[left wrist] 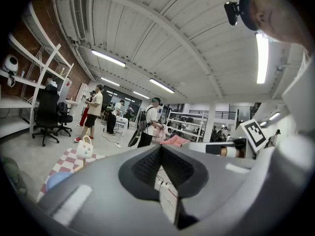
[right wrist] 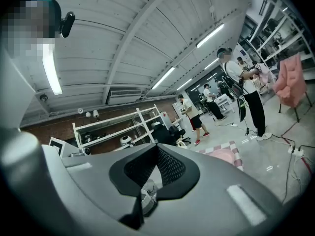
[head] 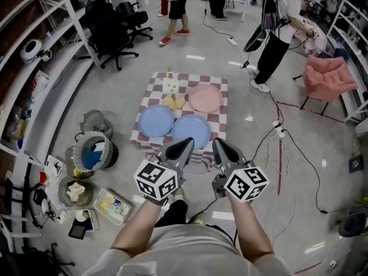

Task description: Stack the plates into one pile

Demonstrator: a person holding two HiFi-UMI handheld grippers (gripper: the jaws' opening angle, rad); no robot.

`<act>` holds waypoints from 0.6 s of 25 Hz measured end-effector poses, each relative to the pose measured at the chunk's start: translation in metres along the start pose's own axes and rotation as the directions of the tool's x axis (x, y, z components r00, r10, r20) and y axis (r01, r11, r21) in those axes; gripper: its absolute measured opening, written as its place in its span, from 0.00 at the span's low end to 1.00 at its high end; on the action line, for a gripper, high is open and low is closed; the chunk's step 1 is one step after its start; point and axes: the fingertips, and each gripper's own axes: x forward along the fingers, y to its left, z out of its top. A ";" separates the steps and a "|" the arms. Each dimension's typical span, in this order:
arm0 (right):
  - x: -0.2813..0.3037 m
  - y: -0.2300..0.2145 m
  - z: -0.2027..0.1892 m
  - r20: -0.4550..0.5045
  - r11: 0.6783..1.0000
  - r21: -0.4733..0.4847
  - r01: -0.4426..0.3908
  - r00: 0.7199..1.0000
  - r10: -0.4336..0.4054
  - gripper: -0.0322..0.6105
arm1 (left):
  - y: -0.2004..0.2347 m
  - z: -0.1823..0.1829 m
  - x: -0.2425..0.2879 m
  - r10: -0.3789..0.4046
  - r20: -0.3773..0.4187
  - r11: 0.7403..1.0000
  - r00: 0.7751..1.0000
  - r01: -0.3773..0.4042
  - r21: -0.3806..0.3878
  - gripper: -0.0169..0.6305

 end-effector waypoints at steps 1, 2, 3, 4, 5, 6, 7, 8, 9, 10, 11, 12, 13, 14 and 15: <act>0.010 -0.004 0.002 0.002 1.000 0.003 0.008 1.000 -0.008 0.06 | 0.010 0.003 0.005 -0.002 0.002 1.000 1.000 0.002 0.006 0.04; 0.021 -0.007 0.006 0.006 1.000 0.007 0.018 1.000 -0.018 0.06 | 0.021 0.006 0.010 -0.005 0.003 1.000 1.000 0.005 0.012 0.04; 0.032 -0.011 0.008 0.010 1.000 0.011 0.028 1.000 -0.028 0.06 | 0.032 0.009 0.016 -0.007 0.003 1.000 1.000 0.006 0.017 0.04; 0.043 -0.015 0.010 0.011 0.999 0.014 0.039 0.999 -0.040 0.06 | 0.044 0.012 0.021 -0.007 0.001 1.000 1.000 0.007 0.020 0.04; 0.053 -0.020 0.010 0.009 0.999 0.016 0.052 0.999 -0.052 0.06 | 0.056 0.013 0.026 -0.007 0.000 1.000 1.000 0.007 0.022 0.04; 0.062 -0.024 0.010 0.007 0.998 0.018 0.065 0.998 -0.065 0.06 | 0.068 0.014 0.031 -0.008 -0.001 1.000 1.000 0.008 0.023 0.04; 0.072 -0.029 0.009 0.006 0.997 0.022 0.078 0.997 -0.078 0.06 | 0.080 0.015 0.036 -0.010 -0.002 1.000 1.000 0.010 0.023 0.04; 0.081 -0.034 0.009 0.006 0.995 0.028 0.091 0.996 -0.091 0.06 | 0.091 0.017 0.041 -0.014 -0.004 1.000 1.000 0.014 0.022 0.04; 0.089 -0.038 0.008 0.006 0.994 0.037 0.106 0.994 -0.106 0.06 | 0.101 0.017 0.045 -0.019 -0.009 1.000 1.000 0.019 0.021 0.04; 0.097 -0.043 0.008 0.007 0.992 0.046 0.121 0.993 -0.121 0.06 | 0.110 0.016 0.049 -0.026 -0.016 0.999 1.000 0.026 0.018 0.04; 0.104 -0.047 0.007 0.008 0.989 0.055 0.135 0.991 -0.136 0.06 | 0.118 0.015 0.053 -0.033 -0.023 0.999 0.999 0.033 0.016 0.04; 0.110 -0.052 0.007 0.010 0.987 0.063 0.147 0.989 -0.148 0.06 | 0.126 0.013 0.057 -0.040 -0.030 0.999 0.999 0.040 0.014 0.04; 0.115 -0.056 0.006 0.011 0.985 0.069 0.158 0.987 -0.159 0.06 | 0.133 0.012 0.061 -0.046 -0.034 0.999 0.998 0.046 0.012 0.04; 0.120 -0.059 0.005 0.011 0.983 0.073 0.168 0.985 -0.169 0.06 | 0.139 0.011 0.065 -0.051 -0.037 0.999 0.998 0.051 0.009 0.04; 0.123 -0.063 0.003 0.008 0.981 0.075 0.178 0.984 -0.179 0.06 | 0.143 0.010 0.068 -0.056 -0.040 0.998 0.998 0.056 0.006 0.04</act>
